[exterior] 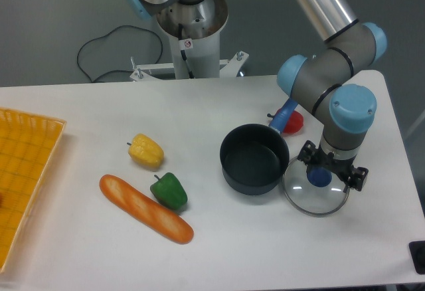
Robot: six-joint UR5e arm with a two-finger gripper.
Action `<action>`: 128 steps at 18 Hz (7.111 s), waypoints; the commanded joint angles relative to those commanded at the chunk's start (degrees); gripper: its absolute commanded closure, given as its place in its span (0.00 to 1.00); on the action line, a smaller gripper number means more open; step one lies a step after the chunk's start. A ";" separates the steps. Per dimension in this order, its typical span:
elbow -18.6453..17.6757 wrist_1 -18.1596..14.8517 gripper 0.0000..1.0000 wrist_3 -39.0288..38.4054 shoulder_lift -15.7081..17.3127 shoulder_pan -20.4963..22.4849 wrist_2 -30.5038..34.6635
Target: Pick up the long bread
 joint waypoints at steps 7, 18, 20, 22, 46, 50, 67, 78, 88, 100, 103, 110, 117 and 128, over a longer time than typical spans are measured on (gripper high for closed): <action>-1.40 0.00 0.00 -0.79 3.16 -4.39 -1.49; -1.76 -1.40 0.00 -15.02 5.62 -9.23 -0.44; -1.76 -3.16 0.00 -20.70 6.68 -10.37 -1.40; -1.76 -3.16 0.00 -29.05 7.03 -12.12 -2.19; -3.96 0.88 0.00 -83.65 2.29 -29.71 3.16; -3.52 0.97 0.00 -89.82 0.80 -29.71 2.90; -0.53 1.14 0.00 -91.41 -4.74 -30.32 -3.51; -0.35 1.14 0.00 -91.06 -5.62 -30.76 -3.43; -0.35 1.23 0.00 -90.70 -7.29 -31.29 -3.16; -0.44 1.23 0.28 -90.62 -7.29 -31.91 -3.16; -0.35 1.23 0.36 -90.62 -7.29 -31.91 -3.25; -0.09 1.23 0.61 -90.88 -7.03 -31.99 -3.34; 0.00 1.05 0.67 -90.00 -4.31 -31.99 -3.16; -0.35 0.88 0.33 -88.24 -3.34 -32.78 -0.98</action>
